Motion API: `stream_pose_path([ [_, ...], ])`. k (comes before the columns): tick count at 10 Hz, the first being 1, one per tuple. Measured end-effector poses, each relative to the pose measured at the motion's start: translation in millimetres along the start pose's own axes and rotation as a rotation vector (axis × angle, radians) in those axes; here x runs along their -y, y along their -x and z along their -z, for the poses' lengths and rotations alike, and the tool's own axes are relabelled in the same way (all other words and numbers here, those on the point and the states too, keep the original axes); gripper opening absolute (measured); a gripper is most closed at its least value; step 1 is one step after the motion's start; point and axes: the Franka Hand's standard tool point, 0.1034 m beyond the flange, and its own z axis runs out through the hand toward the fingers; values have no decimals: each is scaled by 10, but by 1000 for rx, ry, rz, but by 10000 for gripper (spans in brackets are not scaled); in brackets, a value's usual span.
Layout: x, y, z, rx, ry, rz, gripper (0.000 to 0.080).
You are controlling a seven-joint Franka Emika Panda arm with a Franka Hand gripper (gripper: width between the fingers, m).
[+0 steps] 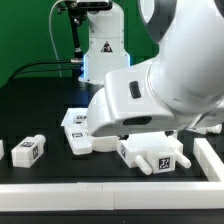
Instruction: Assemble chair
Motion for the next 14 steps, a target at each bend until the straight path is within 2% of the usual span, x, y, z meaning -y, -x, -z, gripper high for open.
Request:
stream_pose_path([
  [1,6,-27,-36,20,-11,-7,648],
  [3,44,-93,109,-39,0,-4,648],
  [6,75,-182,169,-99,10,42,648],
  [10,66,-188,145,-95,9,40,648],
  [12,-9,-229,158,-117,5,19,648],
  [13,-9,-254,123,-104,4,18,648],
  [14,-7,-367,112,-129,8,14,648],
])
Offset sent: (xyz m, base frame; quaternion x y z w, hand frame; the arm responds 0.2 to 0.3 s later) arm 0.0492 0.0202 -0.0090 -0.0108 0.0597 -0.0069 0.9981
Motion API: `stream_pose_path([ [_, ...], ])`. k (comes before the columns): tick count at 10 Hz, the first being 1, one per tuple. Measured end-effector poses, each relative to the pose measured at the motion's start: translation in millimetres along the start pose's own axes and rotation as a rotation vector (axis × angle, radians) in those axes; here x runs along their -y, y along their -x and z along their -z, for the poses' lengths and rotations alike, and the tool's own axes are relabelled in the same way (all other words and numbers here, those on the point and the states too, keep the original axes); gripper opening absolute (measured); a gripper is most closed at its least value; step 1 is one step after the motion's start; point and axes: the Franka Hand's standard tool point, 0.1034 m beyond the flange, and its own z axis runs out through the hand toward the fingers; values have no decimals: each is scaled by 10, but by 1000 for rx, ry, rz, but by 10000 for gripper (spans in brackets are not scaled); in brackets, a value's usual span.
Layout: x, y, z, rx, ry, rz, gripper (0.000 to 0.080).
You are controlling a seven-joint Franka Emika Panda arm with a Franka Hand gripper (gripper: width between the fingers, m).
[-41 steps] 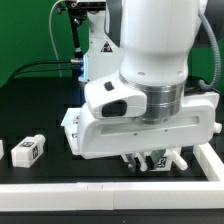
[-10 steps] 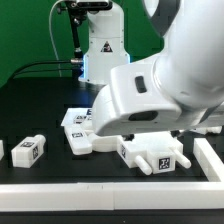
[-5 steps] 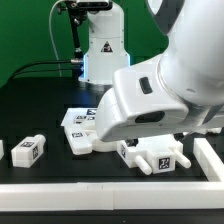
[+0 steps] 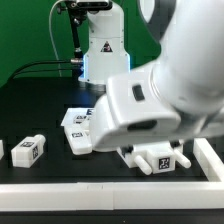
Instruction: Assemble chair
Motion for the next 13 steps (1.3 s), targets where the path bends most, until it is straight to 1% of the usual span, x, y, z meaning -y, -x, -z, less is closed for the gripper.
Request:
stream_pose_path([
  [1,11,-8,14,-18,3,-5,648],
  [2,19,13,-22,-17,2,-6,648],
  [4,13,-49,-133,-14,2,-7,648],
  [6,-61,-94,-239,-15,-3,-17,648],
  [7,-65,-113,-281,-14,-3,-16,648],
  [8,-91,-141,-268,-30,-4,-14,648],
  [9,-163,-238,-211,-109,0,28,648],
  [10,-164,-181,-239,-99,-3,21,648],
  [13,-158,-191,-256,-98,-2,23,648],
])
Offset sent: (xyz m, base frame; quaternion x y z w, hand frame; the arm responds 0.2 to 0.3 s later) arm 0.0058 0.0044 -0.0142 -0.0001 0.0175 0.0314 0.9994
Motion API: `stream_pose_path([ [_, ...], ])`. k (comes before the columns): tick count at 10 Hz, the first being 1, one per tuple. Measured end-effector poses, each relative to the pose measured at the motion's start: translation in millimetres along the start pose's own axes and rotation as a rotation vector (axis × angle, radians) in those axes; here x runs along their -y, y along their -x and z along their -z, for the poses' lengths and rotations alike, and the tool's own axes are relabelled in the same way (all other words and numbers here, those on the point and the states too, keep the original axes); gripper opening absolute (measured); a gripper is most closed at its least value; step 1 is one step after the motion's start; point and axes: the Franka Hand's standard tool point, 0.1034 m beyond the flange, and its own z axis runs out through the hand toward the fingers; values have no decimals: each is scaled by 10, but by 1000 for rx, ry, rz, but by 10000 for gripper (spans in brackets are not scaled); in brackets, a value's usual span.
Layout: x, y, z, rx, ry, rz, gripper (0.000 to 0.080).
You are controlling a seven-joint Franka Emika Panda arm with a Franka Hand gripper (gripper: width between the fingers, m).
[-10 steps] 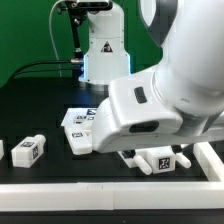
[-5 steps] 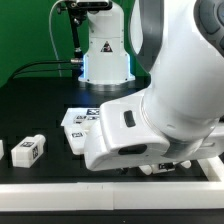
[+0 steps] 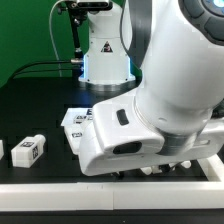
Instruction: Assemble chair
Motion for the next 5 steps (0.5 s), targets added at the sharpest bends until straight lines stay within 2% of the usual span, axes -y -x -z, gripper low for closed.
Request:
stream_pose_path([
  [2,-35,35,-88,38,-4,-51,648],
  [5,20,142,-215,154,-6,-169,648],
])
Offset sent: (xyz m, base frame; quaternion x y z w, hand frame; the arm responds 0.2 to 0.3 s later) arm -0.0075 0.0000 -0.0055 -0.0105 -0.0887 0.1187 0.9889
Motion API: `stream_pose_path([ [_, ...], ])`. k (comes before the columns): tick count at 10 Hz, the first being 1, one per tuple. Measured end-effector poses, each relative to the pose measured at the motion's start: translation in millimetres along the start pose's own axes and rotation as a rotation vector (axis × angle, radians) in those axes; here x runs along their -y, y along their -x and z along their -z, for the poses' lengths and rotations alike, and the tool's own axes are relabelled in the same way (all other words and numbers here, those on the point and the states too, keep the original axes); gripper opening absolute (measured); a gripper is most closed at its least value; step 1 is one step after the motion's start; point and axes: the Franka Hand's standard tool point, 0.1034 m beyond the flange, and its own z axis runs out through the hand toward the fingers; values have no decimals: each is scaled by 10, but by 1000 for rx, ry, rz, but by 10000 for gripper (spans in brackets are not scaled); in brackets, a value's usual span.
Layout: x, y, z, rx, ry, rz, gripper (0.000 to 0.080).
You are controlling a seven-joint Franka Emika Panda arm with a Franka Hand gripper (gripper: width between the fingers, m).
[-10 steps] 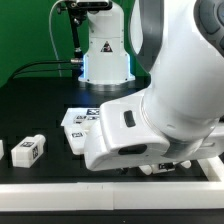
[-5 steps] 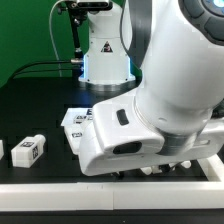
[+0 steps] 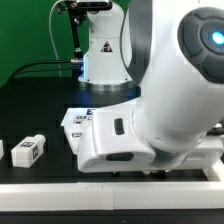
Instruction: Assemble chair
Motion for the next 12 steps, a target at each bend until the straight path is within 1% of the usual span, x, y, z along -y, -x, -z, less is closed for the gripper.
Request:
stream_pose_path([
  [2,10,102,-10,31,1,-57,648],
  [7,-4,94,-58,48,1,-63,648],
  [9,4,128,-50,49,2,-61,648],
  [11,6,127,-57,50,2,-60,390],
  [12,6,126,-61,50,2,-60,390],
])
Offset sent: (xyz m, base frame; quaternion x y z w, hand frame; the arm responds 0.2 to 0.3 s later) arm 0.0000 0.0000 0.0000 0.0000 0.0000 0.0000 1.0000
